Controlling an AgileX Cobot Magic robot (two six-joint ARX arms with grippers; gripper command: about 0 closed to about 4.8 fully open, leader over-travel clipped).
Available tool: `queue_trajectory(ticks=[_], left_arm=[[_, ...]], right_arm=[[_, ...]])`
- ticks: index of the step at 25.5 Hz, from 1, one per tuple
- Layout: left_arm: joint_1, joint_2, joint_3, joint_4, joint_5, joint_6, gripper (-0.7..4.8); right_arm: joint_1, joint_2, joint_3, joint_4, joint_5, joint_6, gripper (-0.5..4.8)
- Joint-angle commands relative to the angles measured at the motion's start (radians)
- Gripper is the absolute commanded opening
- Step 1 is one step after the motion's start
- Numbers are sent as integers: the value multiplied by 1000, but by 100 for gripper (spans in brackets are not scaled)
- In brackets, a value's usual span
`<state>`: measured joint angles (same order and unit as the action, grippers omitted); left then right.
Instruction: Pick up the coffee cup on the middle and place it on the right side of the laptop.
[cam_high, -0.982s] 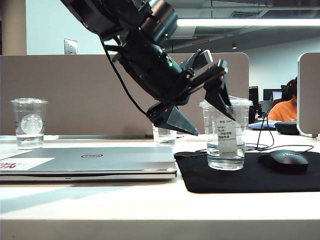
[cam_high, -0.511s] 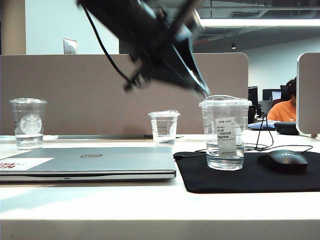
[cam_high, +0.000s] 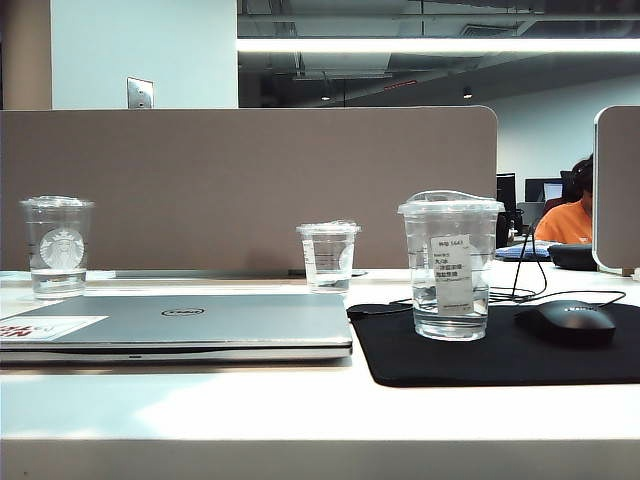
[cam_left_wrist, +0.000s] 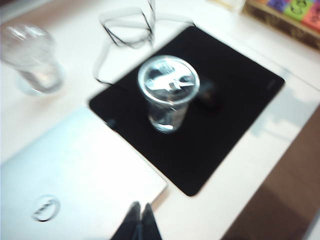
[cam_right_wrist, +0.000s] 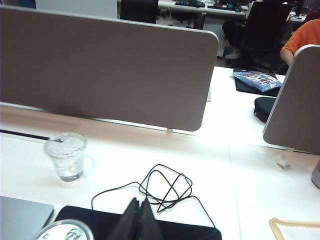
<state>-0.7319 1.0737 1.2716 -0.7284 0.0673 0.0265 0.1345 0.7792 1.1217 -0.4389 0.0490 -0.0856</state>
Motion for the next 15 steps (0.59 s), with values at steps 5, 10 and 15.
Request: queue_trajectory(ticks=[5,10,15], left_arm=[[3,-564,-359,77,-434,14,-5],[3,-721,-475,109,-494,60,-5],[2,-810,-639,274,-404,99,-5]], right_arm=[[0,-269,-134,-104,0,33,-5],[0,-334,-194,-206,-101,34,-5],[0,-375,-270,-187,-213,49,-5]])
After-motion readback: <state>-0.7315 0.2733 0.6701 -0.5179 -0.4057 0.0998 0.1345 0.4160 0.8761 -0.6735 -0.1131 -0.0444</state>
